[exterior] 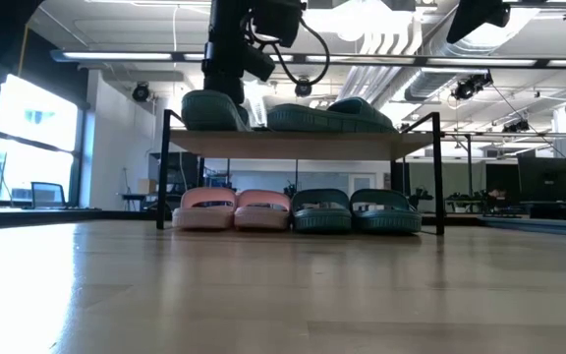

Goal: Pick and place slides into the shelf
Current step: Adjust the green slides on and under the shelf

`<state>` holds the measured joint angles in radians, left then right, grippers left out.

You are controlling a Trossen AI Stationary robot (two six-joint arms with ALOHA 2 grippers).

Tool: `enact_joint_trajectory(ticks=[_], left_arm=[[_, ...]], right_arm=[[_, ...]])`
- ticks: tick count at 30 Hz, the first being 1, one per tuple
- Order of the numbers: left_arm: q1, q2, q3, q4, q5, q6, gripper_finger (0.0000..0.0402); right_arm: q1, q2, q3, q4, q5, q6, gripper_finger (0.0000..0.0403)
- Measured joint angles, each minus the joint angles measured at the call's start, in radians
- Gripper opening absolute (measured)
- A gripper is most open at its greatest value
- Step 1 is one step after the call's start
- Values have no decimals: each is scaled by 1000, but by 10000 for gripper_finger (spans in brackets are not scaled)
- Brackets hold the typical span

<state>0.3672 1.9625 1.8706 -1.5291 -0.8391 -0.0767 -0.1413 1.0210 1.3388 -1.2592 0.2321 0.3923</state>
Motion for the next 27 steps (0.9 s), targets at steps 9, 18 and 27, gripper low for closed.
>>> enact_joint_trajectory(ticks=[9,18,27], left_arm=[[0,0,0,-6,-2,1,71],[-1,-1,0,-13,10,-7,124],[-1,-1,0,-18,62,-9,160]], right_arm=[[0,0,0,0,0,0,0],[0,0,0,0,0,0,0],[0,0,0,0,0,0,0]])
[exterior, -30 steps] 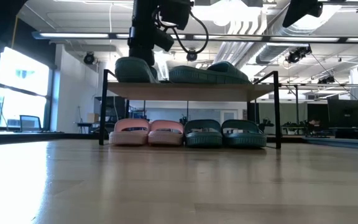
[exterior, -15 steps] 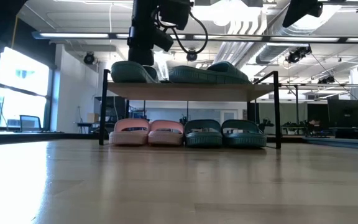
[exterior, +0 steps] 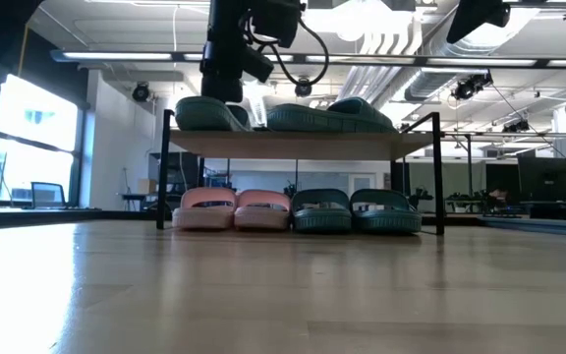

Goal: Pick and place slides into the shelf
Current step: Adjust the green slides on and under the shelf

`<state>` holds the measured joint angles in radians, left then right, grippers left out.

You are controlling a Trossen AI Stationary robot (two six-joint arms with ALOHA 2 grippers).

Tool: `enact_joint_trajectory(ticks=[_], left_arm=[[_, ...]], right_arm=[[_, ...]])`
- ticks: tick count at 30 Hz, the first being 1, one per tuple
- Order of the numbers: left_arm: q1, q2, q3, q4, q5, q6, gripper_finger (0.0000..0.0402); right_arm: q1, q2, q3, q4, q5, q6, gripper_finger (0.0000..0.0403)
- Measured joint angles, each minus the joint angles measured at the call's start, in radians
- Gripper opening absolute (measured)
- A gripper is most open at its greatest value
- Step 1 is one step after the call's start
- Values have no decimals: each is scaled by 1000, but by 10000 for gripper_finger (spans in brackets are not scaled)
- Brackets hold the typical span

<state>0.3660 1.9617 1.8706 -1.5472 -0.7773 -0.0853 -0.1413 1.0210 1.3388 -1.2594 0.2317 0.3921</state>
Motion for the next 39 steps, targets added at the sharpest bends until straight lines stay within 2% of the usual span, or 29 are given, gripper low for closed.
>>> enact_joint_trajectory(ticks=[18,25,39], left_arm=[[-41,0,0,-24,6,2,202],[-63,-6,0,-24,14,2,206],[-161,-159,0,-10,12,-42,205]], right_arm=[[0,0,0,1,0,-7,0],[0,0,0,3,0,-5,0],[0,0,0,8,4,-9,0]])
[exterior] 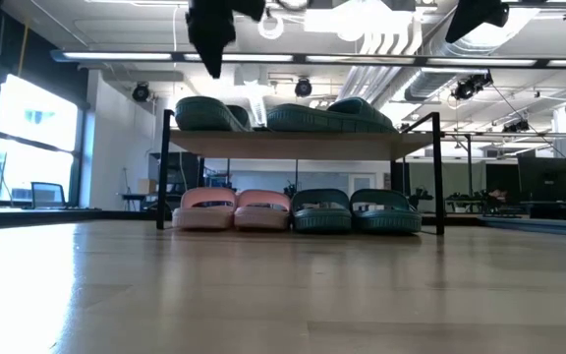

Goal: Pick and place slides into the shelf
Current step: Adjust the green slides on and under the shelf

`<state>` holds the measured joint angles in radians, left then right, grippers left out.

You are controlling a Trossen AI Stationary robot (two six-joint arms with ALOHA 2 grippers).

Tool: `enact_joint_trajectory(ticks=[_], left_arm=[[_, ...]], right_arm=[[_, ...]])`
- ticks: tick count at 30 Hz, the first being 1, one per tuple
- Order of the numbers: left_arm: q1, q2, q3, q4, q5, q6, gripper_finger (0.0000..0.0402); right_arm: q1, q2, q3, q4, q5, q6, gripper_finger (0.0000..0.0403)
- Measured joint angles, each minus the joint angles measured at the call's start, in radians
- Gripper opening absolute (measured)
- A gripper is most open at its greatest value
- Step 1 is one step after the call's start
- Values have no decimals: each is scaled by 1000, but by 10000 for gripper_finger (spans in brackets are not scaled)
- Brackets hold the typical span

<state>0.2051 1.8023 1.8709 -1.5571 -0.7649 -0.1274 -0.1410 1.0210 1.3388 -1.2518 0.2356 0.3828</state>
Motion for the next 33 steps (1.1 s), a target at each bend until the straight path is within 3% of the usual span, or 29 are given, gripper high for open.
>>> enact_joint_trajectory(ticks=[8,13,18,25,27,31,33], left_arm=[[-154,-134,0,125,29,70,205],[-277,-230,0,347,159,301,205],[-375,-316,0,559,408,573,205],[-395,-338,1,880,1054,855,205],[-395,-310,3,943,1120,906,205],[-394,-238,0,967,1147,965,205],[-381,-202,-2,963,1242,975,205]], right_arm=[[0,0,0,38,-1,36,0],[0,8,0,189,1,38,0],[-2,48,0,280,7,39,0],[-3,143,0,320,8,59,0],[-3,170,0,322,8,96,0],[-3,200,0,332,8,156,0],[-2,205,0,338,10,184,0]])
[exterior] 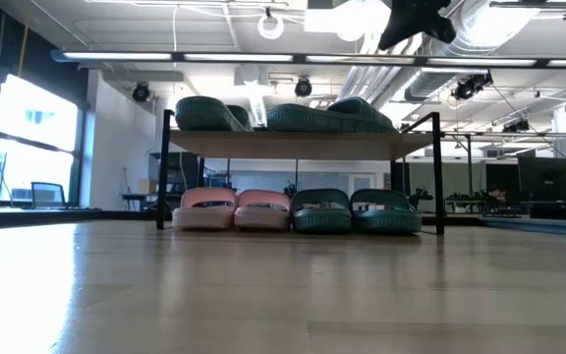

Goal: Pick and place slides into the shelf
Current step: Adjust the green slides on and under the shelf

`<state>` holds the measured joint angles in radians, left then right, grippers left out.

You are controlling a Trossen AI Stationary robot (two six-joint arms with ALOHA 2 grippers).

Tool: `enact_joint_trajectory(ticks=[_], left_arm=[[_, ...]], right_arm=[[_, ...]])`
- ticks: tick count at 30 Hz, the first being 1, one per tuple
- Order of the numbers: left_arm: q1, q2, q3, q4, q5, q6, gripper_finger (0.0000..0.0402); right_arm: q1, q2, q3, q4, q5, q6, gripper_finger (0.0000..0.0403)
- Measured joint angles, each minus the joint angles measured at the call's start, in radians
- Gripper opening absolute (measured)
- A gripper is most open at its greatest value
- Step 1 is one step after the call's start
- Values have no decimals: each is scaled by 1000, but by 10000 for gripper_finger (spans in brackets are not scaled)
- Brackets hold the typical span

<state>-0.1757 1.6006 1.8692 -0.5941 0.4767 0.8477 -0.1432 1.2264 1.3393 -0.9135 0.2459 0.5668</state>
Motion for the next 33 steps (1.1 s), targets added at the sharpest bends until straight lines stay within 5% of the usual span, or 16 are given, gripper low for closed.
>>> enact_joint_trajectory(ticks=[4,17,33], left_arm=[[19,79,2,21,216,-11,205],[65,287,1,230,272,-177,204],[101,381,1,275,-235,-304,204]], right_arm=[[4,1,11,-4,41,38,0],[22,11,93,-91,174,38,0],[22,11,94,-172,194,-9,0]])
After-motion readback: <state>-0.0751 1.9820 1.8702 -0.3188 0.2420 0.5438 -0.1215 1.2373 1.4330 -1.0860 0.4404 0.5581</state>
